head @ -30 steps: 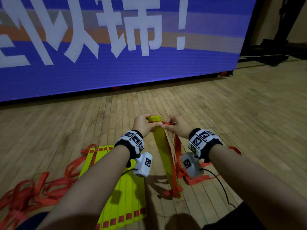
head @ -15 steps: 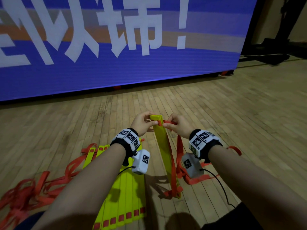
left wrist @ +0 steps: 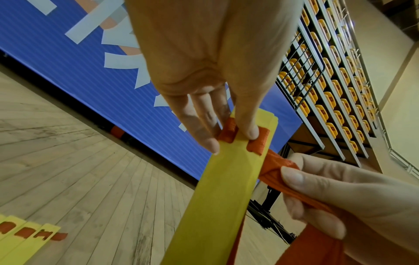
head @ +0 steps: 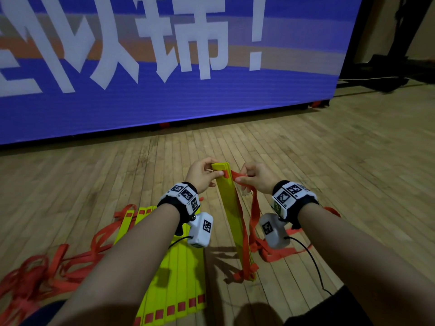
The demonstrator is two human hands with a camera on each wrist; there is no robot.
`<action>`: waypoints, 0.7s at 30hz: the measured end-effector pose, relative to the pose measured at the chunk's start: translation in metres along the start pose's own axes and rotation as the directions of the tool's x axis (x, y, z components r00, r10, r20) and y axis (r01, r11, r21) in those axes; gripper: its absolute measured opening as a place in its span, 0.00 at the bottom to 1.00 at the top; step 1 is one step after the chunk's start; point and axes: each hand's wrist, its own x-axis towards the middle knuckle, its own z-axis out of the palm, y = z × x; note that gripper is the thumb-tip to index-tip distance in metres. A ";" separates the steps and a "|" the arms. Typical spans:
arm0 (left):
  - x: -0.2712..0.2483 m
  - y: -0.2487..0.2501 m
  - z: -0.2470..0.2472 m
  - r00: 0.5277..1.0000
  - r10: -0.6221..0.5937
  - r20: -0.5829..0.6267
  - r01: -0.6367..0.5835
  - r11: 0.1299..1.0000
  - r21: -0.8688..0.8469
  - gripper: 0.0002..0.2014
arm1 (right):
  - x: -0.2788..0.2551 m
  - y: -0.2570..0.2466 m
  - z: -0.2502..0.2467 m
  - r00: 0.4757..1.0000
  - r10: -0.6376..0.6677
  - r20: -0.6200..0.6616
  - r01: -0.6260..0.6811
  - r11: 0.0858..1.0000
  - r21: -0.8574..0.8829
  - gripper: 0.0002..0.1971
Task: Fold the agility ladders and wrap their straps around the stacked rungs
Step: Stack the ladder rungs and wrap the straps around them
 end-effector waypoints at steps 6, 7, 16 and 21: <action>-0.002 -0.002 0.001 0.998 0.016 -0.057 -0.013 0.999 0.048 0.07 | -0.002 0.002 -0.008 0.993 0.009 0.115 -0.004 0.999 -0.043 0.07; -0.002 -0.002 0.001 0.997 0.018 -0.073 -0.014 0.998 0.060 0.06 | -0.002 0.002 -0.007 0.993 0.015 0.120 -0.010 0.999 -0.048 0.07; 0.000 0.002 0.007 0.985 0.040 -0.166 -0.023 0.995 0.102 0.11 | 0.001 -0.009 -0.001 0.990 0.074 0.122 -0.064 0.995 -0.081 0.05; 0.001 0.005 0.012 0.987 0.070 -0.147 -0.043 0.983 0.178 0.09 | -0.002 -0.011 0.005 0.991 0.047 -0.124 -0.069 0.982 -0.174 0.10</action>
